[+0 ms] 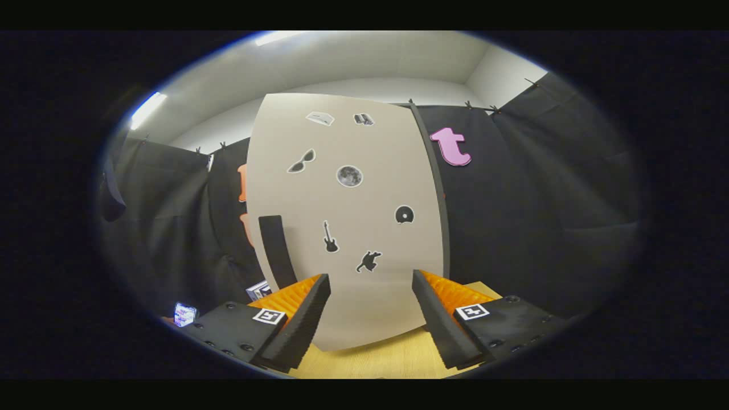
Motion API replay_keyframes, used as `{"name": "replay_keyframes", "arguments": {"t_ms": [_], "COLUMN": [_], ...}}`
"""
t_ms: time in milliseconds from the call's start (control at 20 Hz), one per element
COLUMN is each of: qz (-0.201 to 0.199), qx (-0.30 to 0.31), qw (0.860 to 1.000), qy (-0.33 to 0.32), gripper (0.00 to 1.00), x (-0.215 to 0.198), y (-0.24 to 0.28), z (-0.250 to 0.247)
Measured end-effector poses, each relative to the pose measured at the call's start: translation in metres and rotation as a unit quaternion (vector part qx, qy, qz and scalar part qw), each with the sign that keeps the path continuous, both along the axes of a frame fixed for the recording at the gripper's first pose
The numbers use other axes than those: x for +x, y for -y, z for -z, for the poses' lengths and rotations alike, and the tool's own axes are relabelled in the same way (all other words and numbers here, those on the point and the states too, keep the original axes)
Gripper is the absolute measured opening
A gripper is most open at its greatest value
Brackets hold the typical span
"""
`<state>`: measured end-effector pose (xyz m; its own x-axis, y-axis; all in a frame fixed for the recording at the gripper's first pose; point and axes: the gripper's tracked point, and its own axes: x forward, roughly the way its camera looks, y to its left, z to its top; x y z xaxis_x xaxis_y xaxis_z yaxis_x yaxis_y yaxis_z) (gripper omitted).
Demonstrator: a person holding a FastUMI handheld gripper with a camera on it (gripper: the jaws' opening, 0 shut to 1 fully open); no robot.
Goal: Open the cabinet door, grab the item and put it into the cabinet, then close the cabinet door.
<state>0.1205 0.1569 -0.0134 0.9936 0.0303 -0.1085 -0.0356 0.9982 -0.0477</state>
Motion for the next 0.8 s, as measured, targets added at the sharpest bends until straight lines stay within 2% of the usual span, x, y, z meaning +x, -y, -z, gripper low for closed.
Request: {"name": "replay_keyframes", "arguments": {"t_ms": [350, 800], "qz": [0.023, 0.026], "qx": [-0.006, -0.007], "qw": [1.000, 1.000], "qy": [-0.001, -0.002], "gripper": [0.96, 0.96], "x": [-0.035, -0.044], "y": [0.041, 0.068], "z": [-0.008, -0.019]}}
